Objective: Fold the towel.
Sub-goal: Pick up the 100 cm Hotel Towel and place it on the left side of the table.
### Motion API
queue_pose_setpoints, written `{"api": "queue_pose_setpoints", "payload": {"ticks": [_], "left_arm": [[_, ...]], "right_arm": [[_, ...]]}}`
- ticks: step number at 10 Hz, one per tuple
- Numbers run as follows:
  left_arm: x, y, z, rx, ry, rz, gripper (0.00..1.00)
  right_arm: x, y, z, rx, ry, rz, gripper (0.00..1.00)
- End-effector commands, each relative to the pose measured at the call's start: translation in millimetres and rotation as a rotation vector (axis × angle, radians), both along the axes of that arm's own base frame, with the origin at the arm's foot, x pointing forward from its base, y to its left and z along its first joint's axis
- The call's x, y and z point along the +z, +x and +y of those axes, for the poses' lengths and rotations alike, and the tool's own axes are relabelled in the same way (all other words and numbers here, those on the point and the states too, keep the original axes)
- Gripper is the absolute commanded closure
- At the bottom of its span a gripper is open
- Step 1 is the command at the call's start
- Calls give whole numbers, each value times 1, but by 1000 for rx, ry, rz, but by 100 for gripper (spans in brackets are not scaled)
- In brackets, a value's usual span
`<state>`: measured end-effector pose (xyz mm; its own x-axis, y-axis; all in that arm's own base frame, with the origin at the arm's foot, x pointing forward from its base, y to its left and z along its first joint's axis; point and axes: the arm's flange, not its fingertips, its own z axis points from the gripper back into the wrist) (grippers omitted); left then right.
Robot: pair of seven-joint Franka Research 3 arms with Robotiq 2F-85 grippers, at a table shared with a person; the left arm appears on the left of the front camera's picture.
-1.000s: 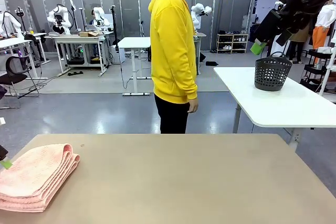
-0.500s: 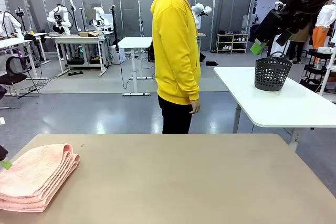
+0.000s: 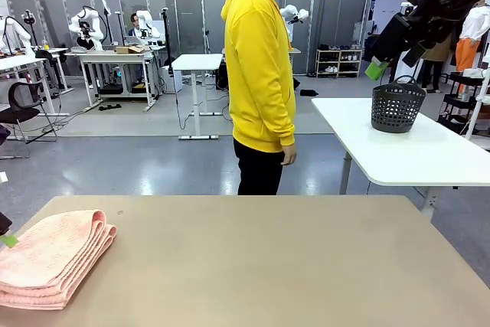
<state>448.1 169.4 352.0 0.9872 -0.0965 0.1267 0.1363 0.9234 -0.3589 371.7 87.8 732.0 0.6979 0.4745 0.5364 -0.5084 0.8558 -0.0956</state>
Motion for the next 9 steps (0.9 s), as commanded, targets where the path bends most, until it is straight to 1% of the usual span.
{"api": "queue_pose_setpoints", "payload": {"ticks": [1,9], "left_arm": [[1,4,2,-8,3,-5,0],[1,4,2,-8,3,-5,0]], "right_arm": [[1,-1,0,-1,-3,6,0],[1,-1,0,-1,-3,6,0]]}}
